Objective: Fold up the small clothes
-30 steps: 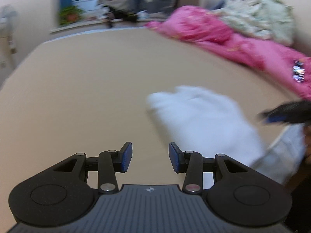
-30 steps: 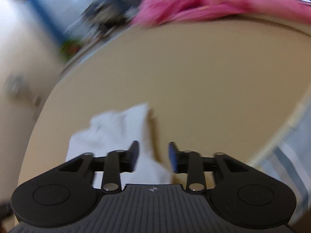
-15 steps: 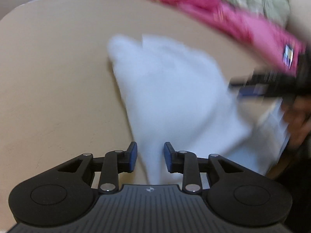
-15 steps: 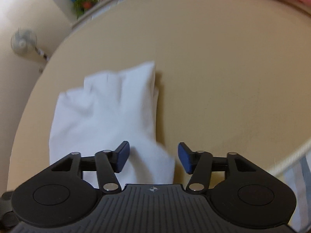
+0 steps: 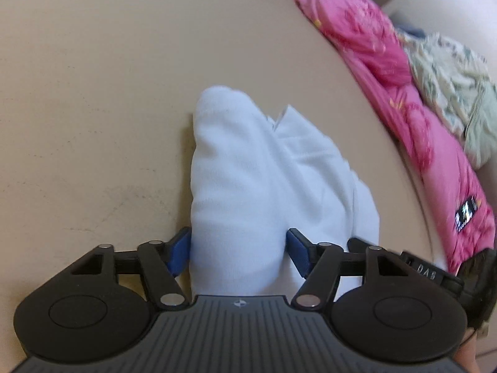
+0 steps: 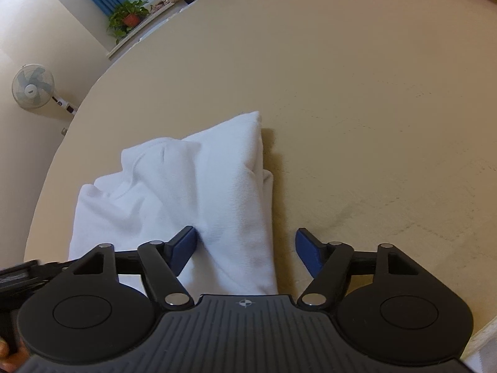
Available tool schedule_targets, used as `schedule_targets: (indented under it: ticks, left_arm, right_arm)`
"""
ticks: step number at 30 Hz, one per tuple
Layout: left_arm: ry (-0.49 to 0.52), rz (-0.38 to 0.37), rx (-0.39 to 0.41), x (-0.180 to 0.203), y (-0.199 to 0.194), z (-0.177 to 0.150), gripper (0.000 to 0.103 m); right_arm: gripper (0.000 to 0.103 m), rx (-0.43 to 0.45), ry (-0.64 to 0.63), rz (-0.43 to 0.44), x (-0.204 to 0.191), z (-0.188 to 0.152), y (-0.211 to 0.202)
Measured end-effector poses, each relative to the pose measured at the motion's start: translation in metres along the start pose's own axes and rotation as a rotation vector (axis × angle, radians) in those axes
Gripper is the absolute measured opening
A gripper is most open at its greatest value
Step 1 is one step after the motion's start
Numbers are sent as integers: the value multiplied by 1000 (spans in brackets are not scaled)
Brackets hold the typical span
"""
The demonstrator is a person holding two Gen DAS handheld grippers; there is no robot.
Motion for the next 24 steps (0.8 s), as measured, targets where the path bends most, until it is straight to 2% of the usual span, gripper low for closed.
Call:
schedule_targets:
  ticks: [1,2,3,6,8,13,16,18,20,22,23,24]
  left_arm:
    - [12,1,9,2,-1,0,55]
    - [29,-5,10,3,-3,1,43]
    - [46,-22,10,4,-7,1,36]
    - [95,-34,39,16,-35,6,35]
    - [137,-24,81,17,-70,16,34]
    - [178,-39,173,10,-154,60,35]
    - [198,-31,217,2,-192,84,39]
    - [180,-20,252,-15,-207,97,46]
    - [168,42,229,-44,-205,107,57]
    - [85,180,142,-83,-191,110,56]
    - [38,214,106,-97,-189,108,55]
    - [16,217,91,-102,-193,103,55]
  right_arm:
    - [44,-2,16,16,-3,0,0]
    - [39,10,26,9,-6,-1,-3]
    - [34,19,30,5,-10,-1,-5]
    - [28,53,18,15,-27,-3,-10]
    - [25,67,10,76,-46,-8,-16]
    - [23,164,-35,251,-114,-9,-46]
    - [24,191,-49,316,-156,-1,-57]
    - [25,185,-46,329,-180,6,-53]
    - [31,171,-64,286,-195,10,-35]
    - [43,86,-108,143,-201,8,4]
    - [44,16,-119,55,-199,5,24]
    - [42,-25,-121,-3,-192,2,34]
Point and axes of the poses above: each gripper's, at about its wrist camera, not at the fingertips, and y roughly the way its jaws point, x to its right, z to its top, the point moved 3 cm from there along y, roughly the way its jaws point, and after that the axes turned 14 degrees about -z, right-handed, at the moved point
